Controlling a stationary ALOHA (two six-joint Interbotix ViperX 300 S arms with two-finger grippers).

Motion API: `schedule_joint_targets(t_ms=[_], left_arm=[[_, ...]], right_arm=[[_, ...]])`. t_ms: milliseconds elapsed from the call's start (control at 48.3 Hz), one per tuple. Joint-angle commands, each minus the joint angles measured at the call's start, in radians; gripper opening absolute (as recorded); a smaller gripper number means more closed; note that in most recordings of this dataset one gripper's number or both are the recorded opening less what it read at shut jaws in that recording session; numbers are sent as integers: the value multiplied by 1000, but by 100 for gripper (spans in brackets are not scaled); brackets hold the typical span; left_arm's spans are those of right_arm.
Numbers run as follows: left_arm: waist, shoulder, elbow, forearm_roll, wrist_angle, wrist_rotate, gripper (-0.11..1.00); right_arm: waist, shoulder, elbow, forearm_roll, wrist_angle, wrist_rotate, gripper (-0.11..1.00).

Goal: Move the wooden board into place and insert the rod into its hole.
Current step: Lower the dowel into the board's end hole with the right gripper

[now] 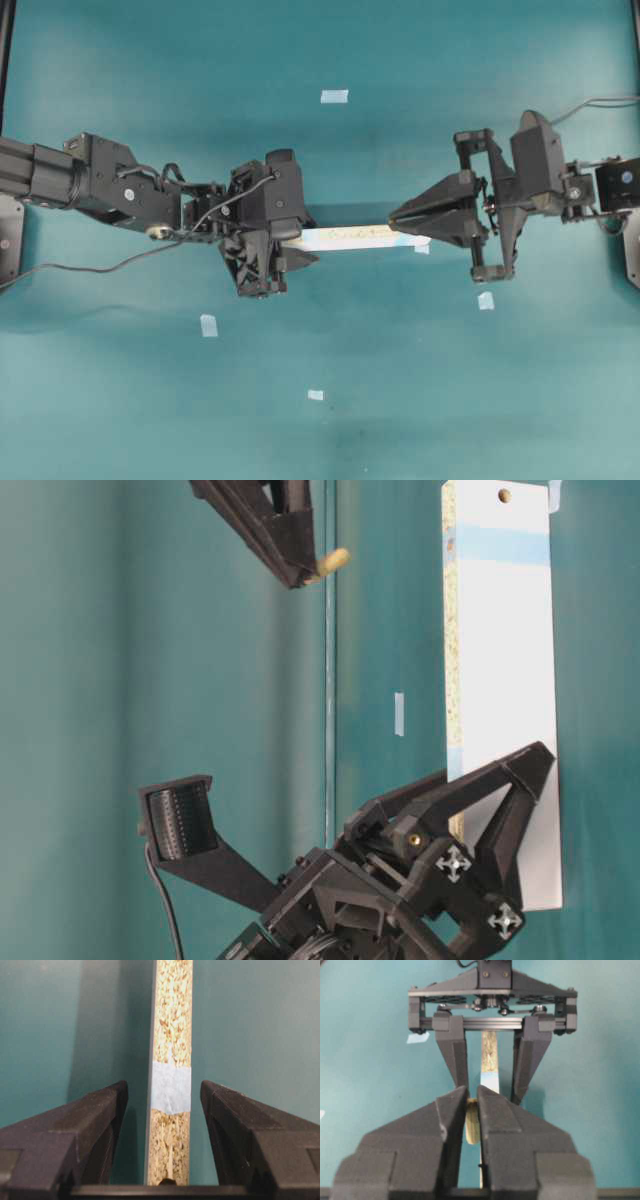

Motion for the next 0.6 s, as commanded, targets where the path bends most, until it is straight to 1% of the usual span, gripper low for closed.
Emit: schedule_joint_targets(t_ms=[0, 62, 104, 207, 269, 435, 580], left_arm=[[-2, -17, -5, 0, -9, 2, 58], [-2, -15, -5, 0, -8, 3, 54], [-2, -15, -5, 0, -9, 5, 50], [-3, -17, -2, 0, -9, 5, 32], [-5, -15, 0, 0, -9, 5, 24], [-6, -15, 2, 0, -8, 5, 23], [-9, -15, 2, 0, -9, 3, 23]], right_arm=[[-3, 8, -6, 3, -25, -3, 9], [-6, 14, -5, 2, -29, -6, 9], [-8, 18, -5, 3, -35, -9, 9], [-11, 25, -3, 3, -48, -23, 9], [-14, 26, 0, 3, -51, -29, 9], [-34, 28, 26, 3, -64, -34, 9], [-55, 48, 72, 3, -141, -37, 9]])
